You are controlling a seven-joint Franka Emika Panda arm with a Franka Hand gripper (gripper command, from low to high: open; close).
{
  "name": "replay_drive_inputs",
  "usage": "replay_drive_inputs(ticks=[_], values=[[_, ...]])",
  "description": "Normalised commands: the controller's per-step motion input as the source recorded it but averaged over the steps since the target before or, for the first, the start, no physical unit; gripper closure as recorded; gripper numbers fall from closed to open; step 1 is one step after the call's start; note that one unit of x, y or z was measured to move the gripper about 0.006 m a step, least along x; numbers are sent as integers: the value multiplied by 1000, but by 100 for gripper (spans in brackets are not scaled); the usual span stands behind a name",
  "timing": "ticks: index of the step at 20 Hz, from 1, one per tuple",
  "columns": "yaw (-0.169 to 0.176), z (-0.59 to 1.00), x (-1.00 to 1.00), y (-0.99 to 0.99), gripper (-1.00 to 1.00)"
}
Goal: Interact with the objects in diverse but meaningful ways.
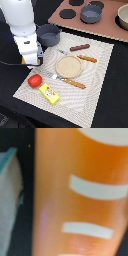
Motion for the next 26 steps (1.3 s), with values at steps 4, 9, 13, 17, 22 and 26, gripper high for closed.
replay_drive_inputs(ticks=[4, 9, 13, 17, 22, 26], values=[[0, 641, 317, -3, 100], [-12, 974, 636, 21, 100], [-25, 947, 883, 39, 100], [-15, 751, 959, 64, 100], [-2, 651, 1000, 104, 100], [-28, 302, 972, 11, 100]])
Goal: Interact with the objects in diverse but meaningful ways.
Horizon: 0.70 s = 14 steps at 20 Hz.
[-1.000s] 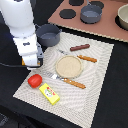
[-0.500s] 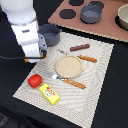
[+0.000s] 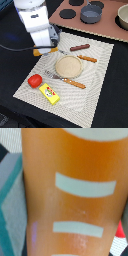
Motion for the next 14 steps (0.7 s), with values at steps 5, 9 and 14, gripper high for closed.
replay_drive_inputs(ticks=[5, 9, 14], values=[[-40, 139, 941, 5, 100], [-57, 116, 924, 0, 100], [-50, 102, 934, 67, 100]])
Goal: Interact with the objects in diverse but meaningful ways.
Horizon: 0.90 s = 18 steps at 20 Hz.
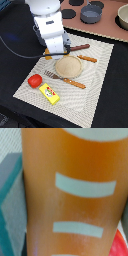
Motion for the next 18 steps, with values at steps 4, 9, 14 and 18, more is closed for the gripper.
replay_drive_inputs(ticks=[4, 9, 14, 18], values=[[-47, 14, 914, 90, 100], [-55, 0, 886, 73, 100], [-55, -45, 736, 36, 100], [-26, -109, 411, 32, -100]])
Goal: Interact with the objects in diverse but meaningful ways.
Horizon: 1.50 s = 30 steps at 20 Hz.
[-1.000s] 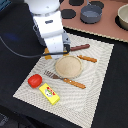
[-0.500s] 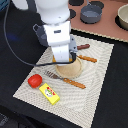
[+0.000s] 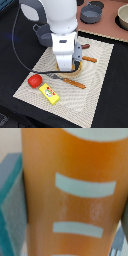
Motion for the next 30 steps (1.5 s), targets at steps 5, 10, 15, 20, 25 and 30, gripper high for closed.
replay_drive_inputs(ticks=[5, 10, 15, 20, 25, 30], values=[[1, 177, 129, 69, -100], [13, 908, 92, 139, -100], [0, 1000, 644, 398, -100], [9, 553, 757, 584, -100], [74, 190, 333, 683, -100], [90, 9, 158, 659, -100]])
